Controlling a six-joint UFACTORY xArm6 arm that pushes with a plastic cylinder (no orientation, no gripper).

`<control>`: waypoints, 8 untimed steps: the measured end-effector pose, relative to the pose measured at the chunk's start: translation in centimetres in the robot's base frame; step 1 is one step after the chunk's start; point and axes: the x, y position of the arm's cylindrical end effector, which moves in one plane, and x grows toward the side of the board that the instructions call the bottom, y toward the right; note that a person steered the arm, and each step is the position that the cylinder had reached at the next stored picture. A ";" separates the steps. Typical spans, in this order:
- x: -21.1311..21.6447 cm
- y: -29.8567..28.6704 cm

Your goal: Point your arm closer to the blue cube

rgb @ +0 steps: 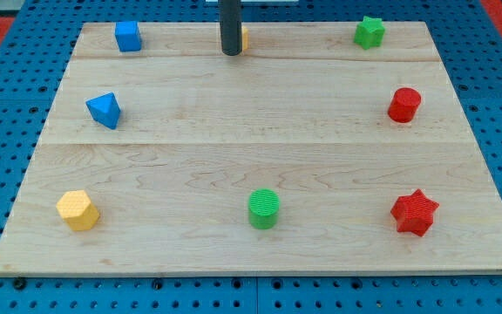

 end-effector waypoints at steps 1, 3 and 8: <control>0.0 -0.2; 0.0 -4.8; -6.3 -6.6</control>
